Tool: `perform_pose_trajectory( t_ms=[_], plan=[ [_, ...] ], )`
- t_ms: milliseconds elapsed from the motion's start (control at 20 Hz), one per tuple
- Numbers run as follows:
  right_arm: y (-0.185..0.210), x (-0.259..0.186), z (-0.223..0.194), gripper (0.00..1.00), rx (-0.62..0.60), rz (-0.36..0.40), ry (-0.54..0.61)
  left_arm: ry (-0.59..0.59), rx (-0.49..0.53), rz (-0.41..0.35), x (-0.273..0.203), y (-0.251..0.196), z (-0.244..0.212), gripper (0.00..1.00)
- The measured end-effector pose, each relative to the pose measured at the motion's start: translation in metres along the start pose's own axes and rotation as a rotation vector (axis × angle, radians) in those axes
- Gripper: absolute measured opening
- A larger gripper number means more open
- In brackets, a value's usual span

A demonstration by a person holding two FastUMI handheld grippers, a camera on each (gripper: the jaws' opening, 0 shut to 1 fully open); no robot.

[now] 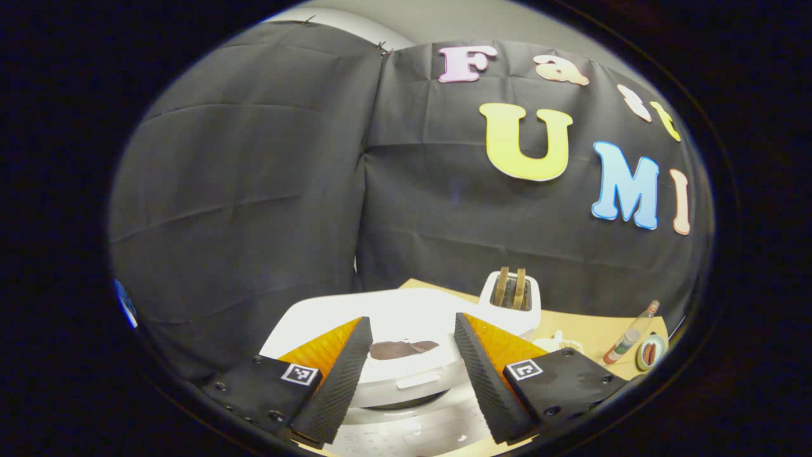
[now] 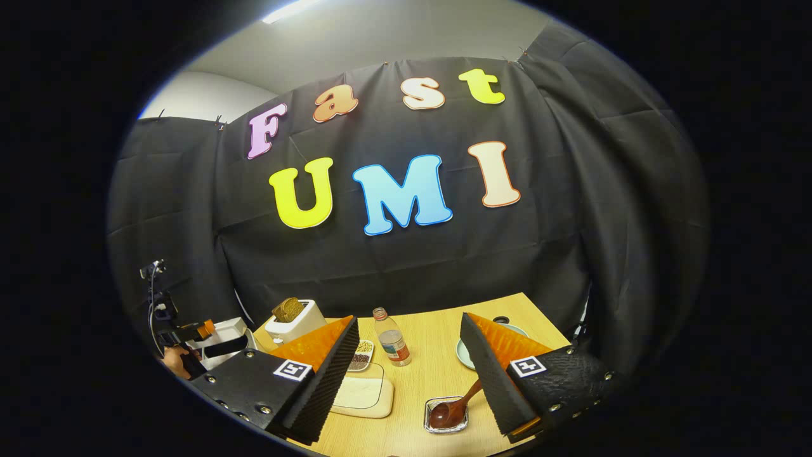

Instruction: Close the left gripper, press the button to open the rice cooker; take a wooden spoon from the chopstick holder with the right hand, scoop a spoonful of rice and pour it into the rice cooker, then put the wooden spoon back into the chopstick holder.

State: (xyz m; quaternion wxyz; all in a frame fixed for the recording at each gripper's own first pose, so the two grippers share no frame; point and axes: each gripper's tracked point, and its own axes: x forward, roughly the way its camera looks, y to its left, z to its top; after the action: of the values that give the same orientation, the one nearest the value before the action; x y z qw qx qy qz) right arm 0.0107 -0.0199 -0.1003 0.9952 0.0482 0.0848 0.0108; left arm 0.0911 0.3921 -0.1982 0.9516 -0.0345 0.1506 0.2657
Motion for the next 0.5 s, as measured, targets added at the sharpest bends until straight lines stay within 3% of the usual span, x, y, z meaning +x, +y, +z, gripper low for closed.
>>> perform_pose_trajectory(
  t_ms=[50, 500],
  plan=[
    [0.001, 0.000, 0.000, 0.98, -0.006, 0.000, 0.001, 0.023, 0.004, -0.004, 0.001, 0.000, -0.008, 0.92],
    [0.000, 0.001, -0.003, 0.98, 0.003, -0.013, 0.011, 0.090, 0.050, -0.007, 0.005, -0.001, -0.030, 0.89]
  ],
)
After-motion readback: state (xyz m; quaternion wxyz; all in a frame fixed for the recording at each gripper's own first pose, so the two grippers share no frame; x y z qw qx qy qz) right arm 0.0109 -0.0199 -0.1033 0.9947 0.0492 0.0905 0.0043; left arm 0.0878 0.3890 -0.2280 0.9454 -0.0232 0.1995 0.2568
